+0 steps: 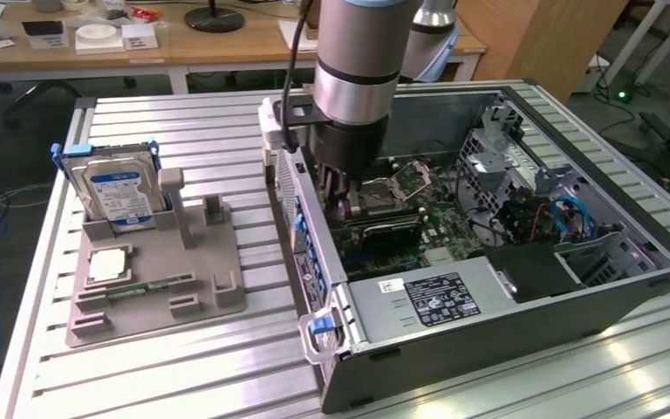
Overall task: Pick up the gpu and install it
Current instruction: 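Press down on the gpu until it lock into place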
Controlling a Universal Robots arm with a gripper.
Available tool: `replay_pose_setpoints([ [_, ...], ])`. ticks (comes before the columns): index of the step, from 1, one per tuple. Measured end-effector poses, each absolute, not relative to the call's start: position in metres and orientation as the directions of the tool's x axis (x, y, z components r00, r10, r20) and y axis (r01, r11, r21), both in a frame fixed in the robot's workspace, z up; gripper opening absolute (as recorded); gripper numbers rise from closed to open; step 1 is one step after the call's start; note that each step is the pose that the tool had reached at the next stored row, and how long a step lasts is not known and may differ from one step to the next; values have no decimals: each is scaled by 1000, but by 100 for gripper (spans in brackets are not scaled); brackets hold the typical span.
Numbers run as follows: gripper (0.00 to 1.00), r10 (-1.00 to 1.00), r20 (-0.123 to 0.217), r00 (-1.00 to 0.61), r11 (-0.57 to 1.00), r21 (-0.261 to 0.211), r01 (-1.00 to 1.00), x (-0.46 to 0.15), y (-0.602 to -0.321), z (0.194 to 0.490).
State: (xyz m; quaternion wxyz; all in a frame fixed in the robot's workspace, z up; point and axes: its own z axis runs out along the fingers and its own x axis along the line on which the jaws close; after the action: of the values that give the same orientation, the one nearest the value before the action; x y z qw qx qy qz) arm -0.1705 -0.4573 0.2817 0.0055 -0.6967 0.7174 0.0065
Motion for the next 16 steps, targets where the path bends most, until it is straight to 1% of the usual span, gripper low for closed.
replay_pose_setpoints([
  [16, 10, -999, -18, -29, 29, 9, -1000, -156, -456, 270],
])
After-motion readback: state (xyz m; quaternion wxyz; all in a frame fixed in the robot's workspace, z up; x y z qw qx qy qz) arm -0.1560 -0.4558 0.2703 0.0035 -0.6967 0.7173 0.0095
